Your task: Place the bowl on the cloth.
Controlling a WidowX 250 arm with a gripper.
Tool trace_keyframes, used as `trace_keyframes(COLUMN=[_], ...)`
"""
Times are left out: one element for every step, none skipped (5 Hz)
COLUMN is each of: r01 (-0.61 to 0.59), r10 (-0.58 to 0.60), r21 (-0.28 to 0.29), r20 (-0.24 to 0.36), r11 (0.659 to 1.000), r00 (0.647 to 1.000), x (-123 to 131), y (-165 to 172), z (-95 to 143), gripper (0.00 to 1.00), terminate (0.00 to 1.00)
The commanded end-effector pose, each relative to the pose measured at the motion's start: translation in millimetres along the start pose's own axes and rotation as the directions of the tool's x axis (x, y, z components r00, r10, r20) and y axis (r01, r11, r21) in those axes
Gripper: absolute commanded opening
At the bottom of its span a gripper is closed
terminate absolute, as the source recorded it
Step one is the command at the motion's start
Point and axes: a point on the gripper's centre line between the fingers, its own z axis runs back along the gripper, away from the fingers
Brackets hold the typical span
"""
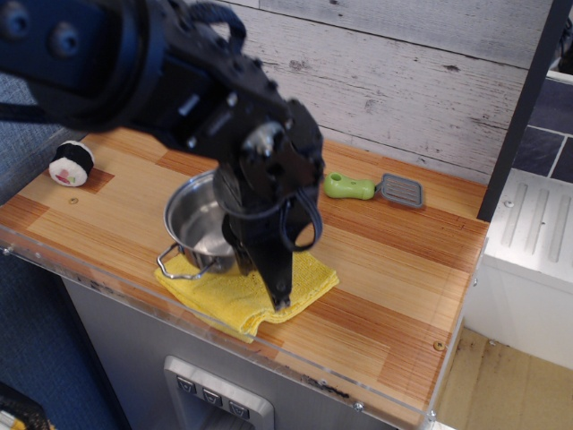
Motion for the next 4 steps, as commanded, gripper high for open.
trace_keyframes(r01=[0.042,0.031,-0.009,-0.017], r10=[-0.043,-0.032,0.007,0.015], r21=[-0.029,-0.025,-0.015,-0.017], r20=[-0.018,-0.036,-0.076,-0.090], r11=[0.999,0.999,1.000,1.000], r00=[0.999,0.999,0.997,0.996], x=[-2.8,-7.3,-10.9,-10.4], y=[-11.3,-12.0,-10.3,-10.8], z=[-6.0,-8.4,-7.3,-5.1], gripper=[0.00,0.00,1.00,1.00], terminate=[0.00,0.00,0.00,0.00])
